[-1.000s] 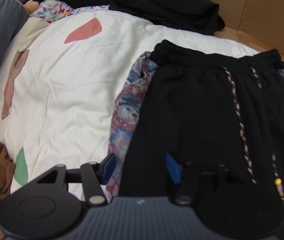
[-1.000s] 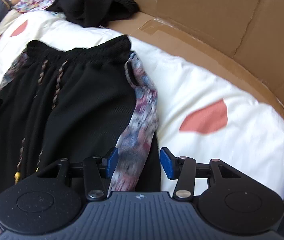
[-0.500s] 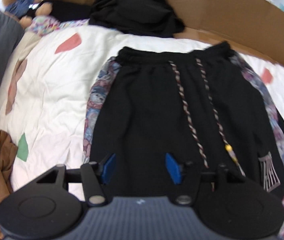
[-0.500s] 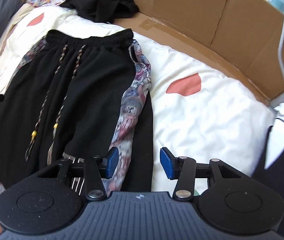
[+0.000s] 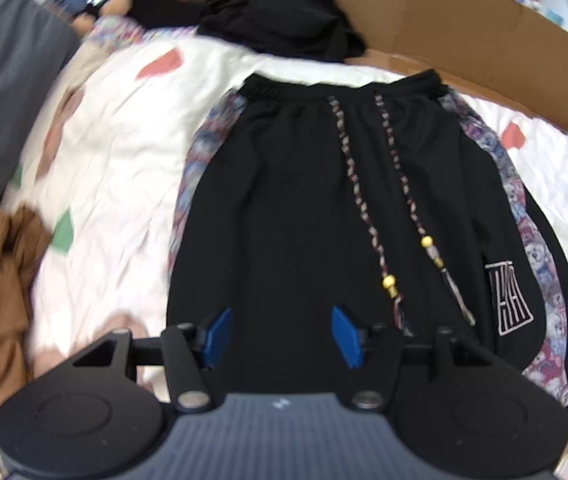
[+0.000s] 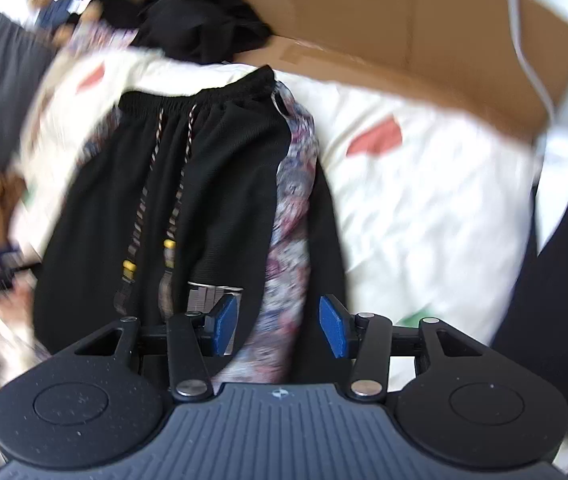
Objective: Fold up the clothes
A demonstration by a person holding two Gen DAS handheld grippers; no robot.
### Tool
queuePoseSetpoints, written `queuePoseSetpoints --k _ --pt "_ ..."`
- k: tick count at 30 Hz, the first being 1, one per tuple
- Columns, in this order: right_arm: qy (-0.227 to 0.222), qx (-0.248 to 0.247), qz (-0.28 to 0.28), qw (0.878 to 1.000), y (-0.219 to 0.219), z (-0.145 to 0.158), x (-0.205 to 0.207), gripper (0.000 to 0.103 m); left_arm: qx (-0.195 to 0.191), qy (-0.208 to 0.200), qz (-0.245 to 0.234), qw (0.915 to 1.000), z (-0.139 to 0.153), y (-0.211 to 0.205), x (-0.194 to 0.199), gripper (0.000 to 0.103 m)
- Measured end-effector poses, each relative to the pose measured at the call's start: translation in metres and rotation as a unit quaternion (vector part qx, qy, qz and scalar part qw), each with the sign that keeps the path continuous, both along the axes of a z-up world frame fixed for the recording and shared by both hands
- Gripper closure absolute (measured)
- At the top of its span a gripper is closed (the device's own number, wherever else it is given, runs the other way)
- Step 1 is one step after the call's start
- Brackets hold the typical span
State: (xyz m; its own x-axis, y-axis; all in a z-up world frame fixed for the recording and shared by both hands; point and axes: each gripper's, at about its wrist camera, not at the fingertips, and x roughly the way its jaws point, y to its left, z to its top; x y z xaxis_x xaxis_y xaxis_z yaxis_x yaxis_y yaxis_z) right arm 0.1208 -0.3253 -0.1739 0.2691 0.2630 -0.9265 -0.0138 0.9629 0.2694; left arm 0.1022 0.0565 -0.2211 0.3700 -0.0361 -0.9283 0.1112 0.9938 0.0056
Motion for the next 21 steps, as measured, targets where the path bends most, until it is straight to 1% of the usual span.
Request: queuePoseSetpoints --k 2,4,6,8,10,12,14,17,21 --pt "0.006 0.012 -0.019 1.000 -0.003 -0.009 -0.009 0.052 0.004 0.001 0.011 0.9999 -0.001 0.008 -0.003 0.044" --pt "0.012 0.008 -0.028 1.000 -0.005 -0.016 -0.017 0.052 0.008 0.003 0.021 0.9998 -0.002 0.018 -0.006 0.044" --pt "0.017 0.002 -0.036 0.999 -0.008 -0.023 -0.024 0.052 0.001 0.006 0.035 0.9994 -0.001 0.029 -0.007 0.043" --pt "0.006 -0.023 -0.024 0.999 -0.006 -0.027 -0.032 0.052 -0.011 0.012 0.049 0.9987 -0.001 0.042 -0.010 0.041" --pt "-0.007 -0.050 -0.010 0.999 -0.004 -0.031 -0.039 0.052 -0.008 0.018 0.058 0.9981 -0.005 0.050 -0.014 0.040" --pt "-0.022 -0.057 -0.002 0.998 -0.004 -0.033 -0.047 0.052 -0.009 0.020 0.073 0.9971 -0.009 0.059 -0.018 0.040" --pt "-0.026 -0.066 0.005 0.997 -0.004 -0.036 -0.054 0.052 -0.014 0.021 0.079 0.9966 -0.012 0.064 -0.022 0.040" --pt "-0.019 -0.057 -0.006 0.998 -0.013 -0.039 -0.062 0.052 -0.014 0.029 0.082 0.9961 -0.017 0.072 -0.028 0.040" --pt "-0.010 -0.047 -0.021 0.999 -0.024 -0.046 -0.071 0.052 -0.017 0.035 0.112 0.9929 -0.020 0.087 -0.037 0.040"
